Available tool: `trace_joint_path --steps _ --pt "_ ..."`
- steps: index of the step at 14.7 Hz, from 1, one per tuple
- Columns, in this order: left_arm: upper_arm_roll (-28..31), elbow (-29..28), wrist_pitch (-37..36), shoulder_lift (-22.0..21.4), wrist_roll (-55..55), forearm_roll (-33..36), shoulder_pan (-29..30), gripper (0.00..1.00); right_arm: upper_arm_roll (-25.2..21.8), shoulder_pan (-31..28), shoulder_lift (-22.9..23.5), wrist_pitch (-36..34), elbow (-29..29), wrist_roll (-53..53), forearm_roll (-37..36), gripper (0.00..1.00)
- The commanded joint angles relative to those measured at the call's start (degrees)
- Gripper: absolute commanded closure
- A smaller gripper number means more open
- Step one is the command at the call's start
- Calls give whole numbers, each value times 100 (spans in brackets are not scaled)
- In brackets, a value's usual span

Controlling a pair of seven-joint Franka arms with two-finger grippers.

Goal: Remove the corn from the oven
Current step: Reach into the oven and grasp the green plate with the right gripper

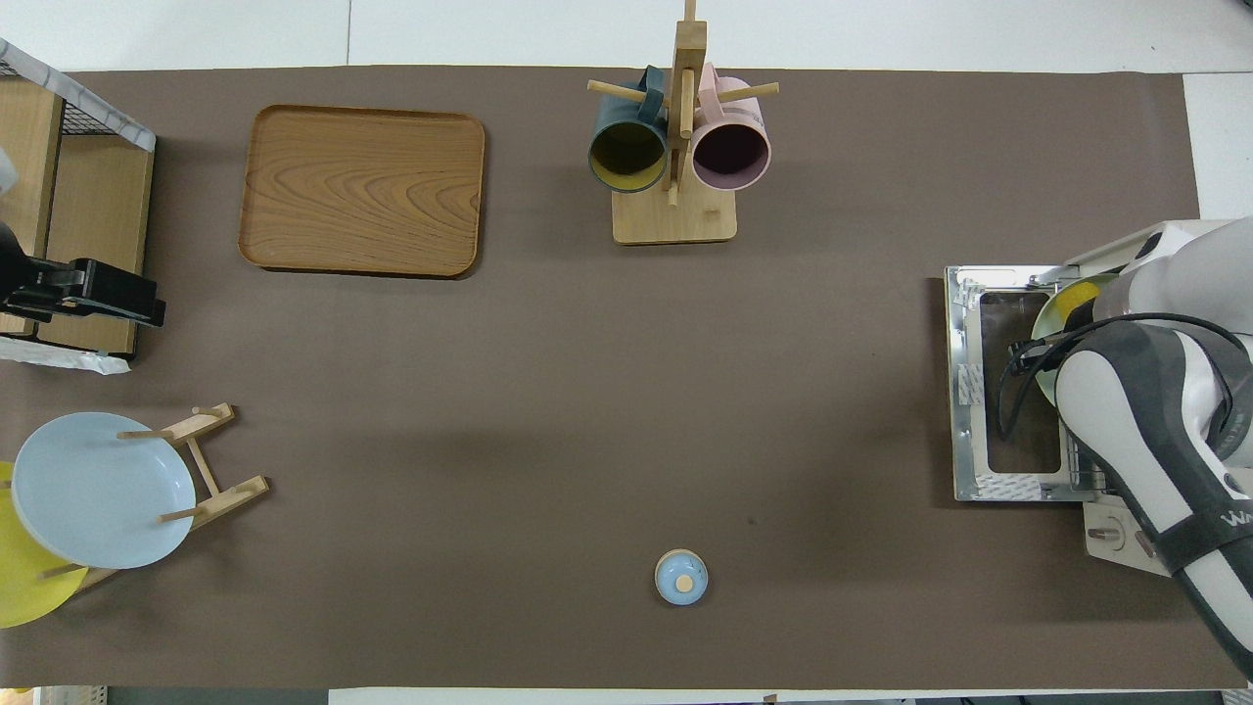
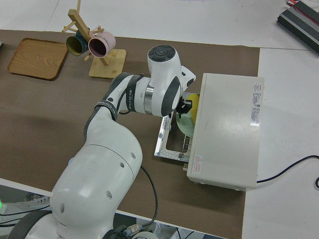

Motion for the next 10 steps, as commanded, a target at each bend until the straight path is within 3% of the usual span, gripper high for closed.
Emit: trace_joint_path --steps 1,8,10 --pt "-14 -129 64 -124 21 55 18 0 20 -41 -161 146 -207 -1 -87 77" --pt "-5 -129 81 -124 21 55 18 0 20 -41 -223 252 -366 -2 -130 77" --pt "-5 -137 64 -124 30 55 18 0 20 -50 -240 252 -401 -1 -174 92"
